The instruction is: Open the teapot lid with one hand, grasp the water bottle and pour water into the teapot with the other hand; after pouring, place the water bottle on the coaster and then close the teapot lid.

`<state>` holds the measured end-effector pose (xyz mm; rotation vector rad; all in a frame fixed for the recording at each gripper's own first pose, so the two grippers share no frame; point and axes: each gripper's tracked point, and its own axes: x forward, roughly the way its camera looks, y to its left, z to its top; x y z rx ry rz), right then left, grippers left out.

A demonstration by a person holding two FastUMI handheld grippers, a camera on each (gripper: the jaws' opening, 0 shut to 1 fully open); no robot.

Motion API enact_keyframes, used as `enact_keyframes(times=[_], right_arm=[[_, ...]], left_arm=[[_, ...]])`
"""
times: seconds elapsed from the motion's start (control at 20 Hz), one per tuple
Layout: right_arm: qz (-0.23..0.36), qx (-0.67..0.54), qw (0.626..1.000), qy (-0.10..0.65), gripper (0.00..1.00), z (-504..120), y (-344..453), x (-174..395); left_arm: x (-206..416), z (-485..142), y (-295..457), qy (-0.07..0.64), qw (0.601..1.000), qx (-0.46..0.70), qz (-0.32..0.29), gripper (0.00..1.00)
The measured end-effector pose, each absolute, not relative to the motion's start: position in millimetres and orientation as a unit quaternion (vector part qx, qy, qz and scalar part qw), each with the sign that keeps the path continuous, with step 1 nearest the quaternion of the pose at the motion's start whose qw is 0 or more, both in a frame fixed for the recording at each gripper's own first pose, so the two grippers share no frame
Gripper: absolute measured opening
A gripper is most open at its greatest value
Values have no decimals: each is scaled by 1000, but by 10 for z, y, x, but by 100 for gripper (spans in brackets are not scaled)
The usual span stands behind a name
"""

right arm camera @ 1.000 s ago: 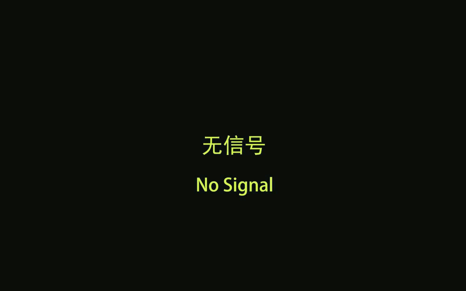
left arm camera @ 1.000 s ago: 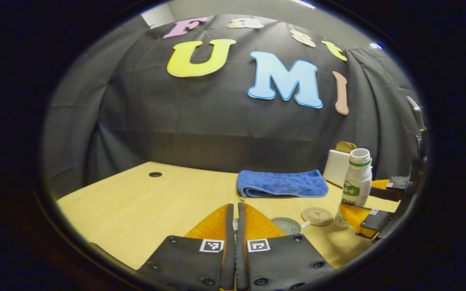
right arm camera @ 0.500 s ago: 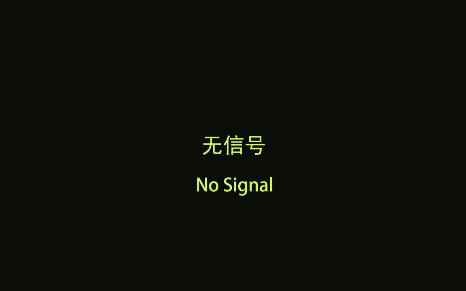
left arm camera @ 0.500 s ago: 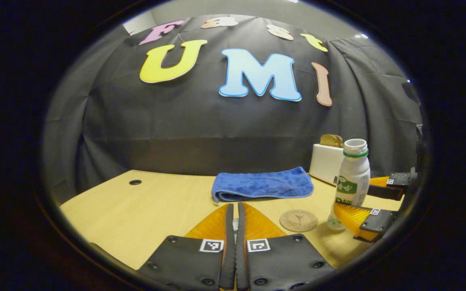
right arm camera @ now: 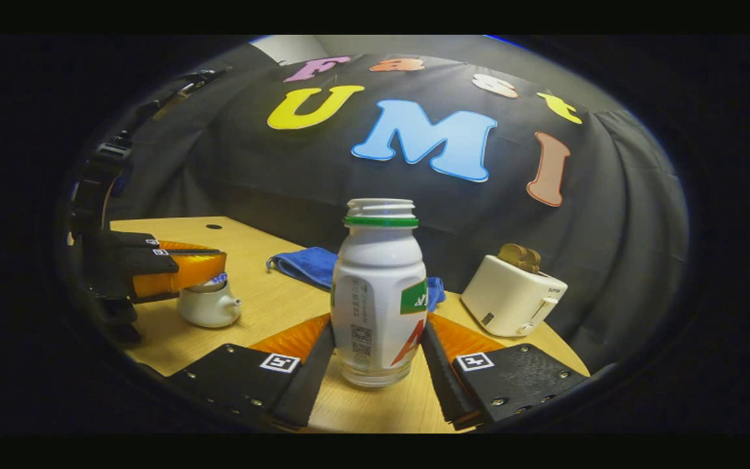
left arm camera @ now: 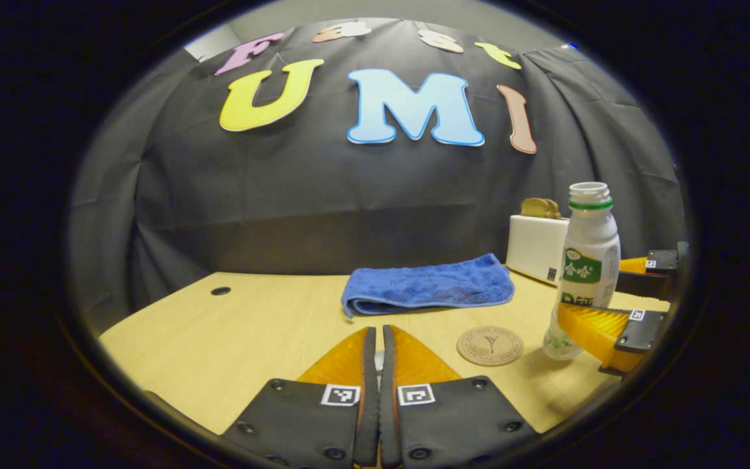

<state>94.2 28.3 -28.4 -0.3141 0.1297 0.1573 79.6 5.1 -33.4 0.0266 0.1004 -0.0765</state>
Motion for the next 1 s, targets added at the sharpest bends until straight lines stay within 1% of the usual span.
enact_keyframes(times=[0.1, 0.15, 0.2, 0.25, 0.3, 0.35, 0.4, 0.5, 0.55, 0.65, 0.7, 0.75, 0.8, 0.85, 1.0], right_arm=[[77, -155, 983, 62, 72, -267, 276, 952], [76, -155, 983, 63, 72, -261, 274, 976], [77, -154, 983, 63, 72, -260, 273, 989], [78, -151, 983, 64, 72, -272, 276, 985], [78, -150, 984, 65, 72, -271, 270, 975], [77, -150, 984, 65, 72, -288, 266, 968], [77, -150, 984, 64, 72, -289, 266, 970], [78, -148, 984, 64, 72, -290, 265, 973], [79, -147, 984, 64, 72, -291, 269, 980], [81, -146, 984, 66, 72, -306, 284, 986], [81, -145, 984, 66, 72, -314, 280, 988], [81, -145, 984, 66, 70, -307, 275, 985], [81, -144, 984, 65, 70, -302, 271, 990], [80, -140, 985, 63, 72, -290, 267, 992], [84, -119, 987, 63, 72, -309, 267, 1009]], left_arm=[[787, -311, 35, 43, 998, 19, -35, 11], [792, -311, 33, 44, 998, 21, -34, 7], [787, -327, 28, 42, 998, 24, -33, 11], [783, -324, 31, 41, 998, 25, -32, 7], [780, -348, 32, 40, 998, 24, -31, 11], [786, -335, 35, 39, 999, 21, -30, 11], [790, -342, 27, 37, 999, 19, -29, 7], [779, -330, 27, 33, 999, 19, -28, 7], [789, -320, 26, 31, 999, 18, -28, 11], [790, -323, 17, 30, 999, 10, -35, 10], [787, -327, -5, 29, 999, 5, -37, 20], [783, -312, -16, 28, 999, 3, -39, 18], [766, -303, -32, 28, 999, 5, -39, 21], [762, -283, -31, 26, 999, 9, -38, 23], [696, -158, -38, 8, 999, 8, -40, 24]])
